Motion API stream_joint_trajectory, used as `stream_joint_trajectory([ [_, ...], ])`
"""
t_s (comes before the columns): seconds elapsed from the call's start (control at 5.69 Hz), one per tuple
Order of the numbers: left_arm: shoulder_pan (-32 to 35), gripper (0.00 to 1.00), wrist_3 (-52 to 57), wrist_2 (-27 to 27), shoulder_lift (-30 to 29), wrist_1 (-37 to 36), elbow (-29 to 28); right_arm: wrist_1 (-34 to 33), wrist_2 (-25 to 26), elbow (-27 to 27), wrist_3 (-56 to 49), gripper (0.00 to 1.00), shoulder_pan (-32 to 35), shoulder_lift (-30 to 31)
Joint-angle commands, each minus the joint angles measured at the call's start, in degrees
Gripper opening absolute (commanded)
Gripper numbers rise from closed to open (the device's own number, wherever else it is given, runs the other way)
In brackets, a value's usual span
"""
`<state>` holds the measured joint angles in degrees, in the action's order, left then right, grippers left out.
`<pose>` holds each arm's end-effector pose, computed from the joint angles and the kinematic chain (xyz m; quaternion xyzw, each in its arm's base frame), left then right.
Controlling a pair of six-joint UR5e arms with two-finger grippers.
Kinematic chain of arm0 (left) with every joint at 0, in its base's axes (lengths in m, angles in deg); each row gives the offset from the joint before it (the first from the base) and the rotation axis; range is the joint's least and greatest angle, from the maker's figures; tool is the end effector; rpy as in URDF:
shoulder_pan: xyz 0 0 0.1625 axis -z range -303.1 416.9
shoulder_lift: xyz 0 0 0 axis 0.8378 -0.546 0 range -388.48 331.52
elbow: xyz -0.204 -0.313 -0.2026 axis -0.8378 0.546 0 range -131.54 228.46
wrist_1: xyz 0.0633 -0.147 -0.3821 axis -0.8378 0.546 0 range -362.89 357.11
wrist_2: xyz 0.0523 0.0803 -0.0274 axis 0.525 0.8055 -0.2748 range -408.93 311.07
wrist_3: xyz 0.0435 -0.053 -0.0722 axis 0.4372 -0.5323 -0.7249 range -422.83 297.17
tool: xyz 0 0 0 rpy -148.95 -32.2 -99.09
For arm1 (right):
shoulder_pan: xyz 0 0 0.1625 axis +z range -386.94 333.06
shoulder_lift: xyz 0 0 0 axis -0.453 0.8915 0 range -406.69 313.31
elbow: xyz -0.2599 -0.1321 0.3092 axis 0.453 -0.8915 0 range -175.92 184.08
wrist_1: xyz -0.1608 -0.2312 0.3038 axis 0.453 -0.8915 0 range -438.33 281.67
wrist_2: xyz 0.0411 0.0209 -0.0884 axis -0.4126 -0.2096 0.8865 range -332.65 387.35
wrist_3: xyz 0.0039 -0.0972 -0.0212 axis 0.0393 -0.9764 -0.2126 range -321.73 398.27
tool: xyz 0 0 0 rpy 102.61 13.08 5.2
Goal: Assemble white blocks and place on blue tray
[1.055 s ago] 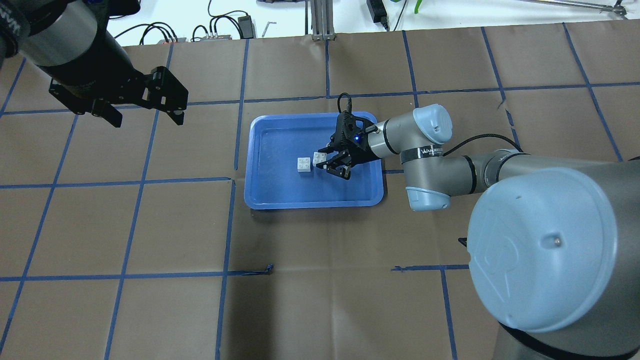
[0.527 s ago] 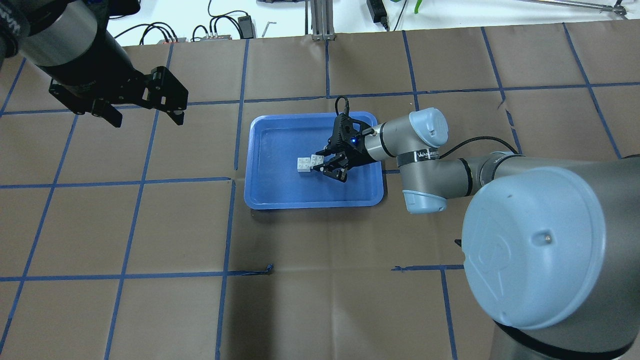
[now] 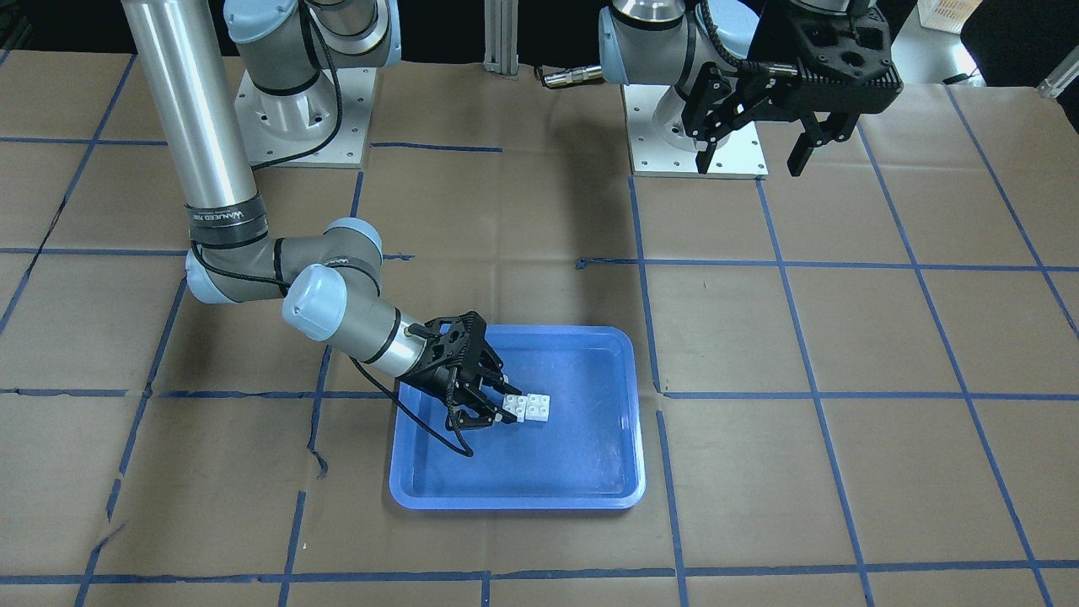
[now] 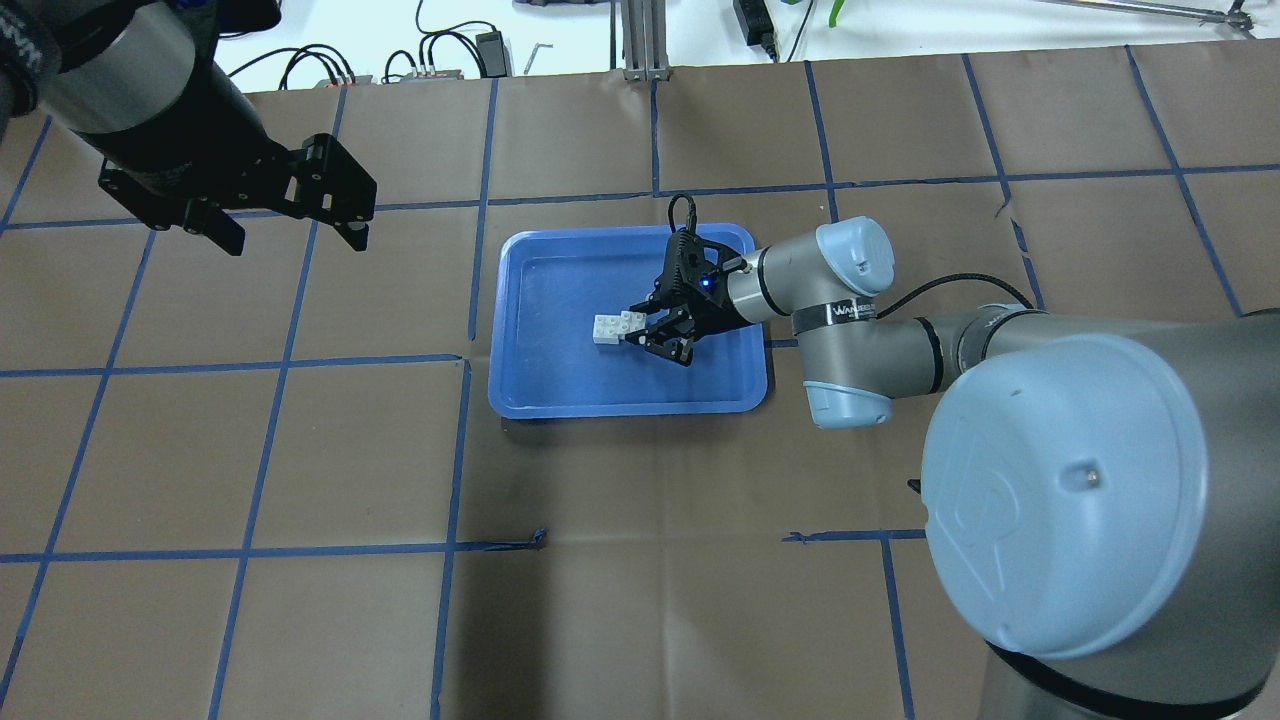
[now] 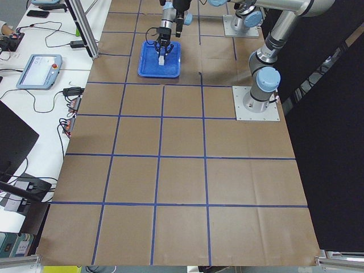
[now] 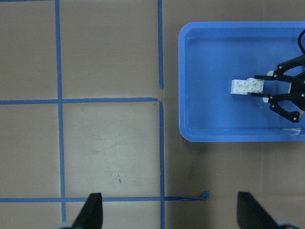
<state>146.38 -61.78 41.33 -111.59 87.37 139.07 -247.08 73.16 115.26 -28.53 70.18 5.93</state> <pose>-0.1286 -0.4497 0.5388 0.0045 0.9986 -0.0524 0.0030 0.2731 -0.5512 0.1330 -0.6011 0.6893 -0.3251 0.2405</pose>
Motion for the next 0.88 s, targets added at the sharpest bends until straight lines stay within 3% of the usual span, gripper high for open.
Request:
stream_joint_trajectory([
  [0.0,0.0,0.99,0.0,0.2,0.1,0.2,0.0,0.1,0.1,0.0,0.0,0.27,0.0,-0.1],
  [0.7,-0.1,0.99,0.0,0.0,0.1,0.0,0.3,0.1,0.1,0.0,0.1,0.45,0.0,-0.1],
])
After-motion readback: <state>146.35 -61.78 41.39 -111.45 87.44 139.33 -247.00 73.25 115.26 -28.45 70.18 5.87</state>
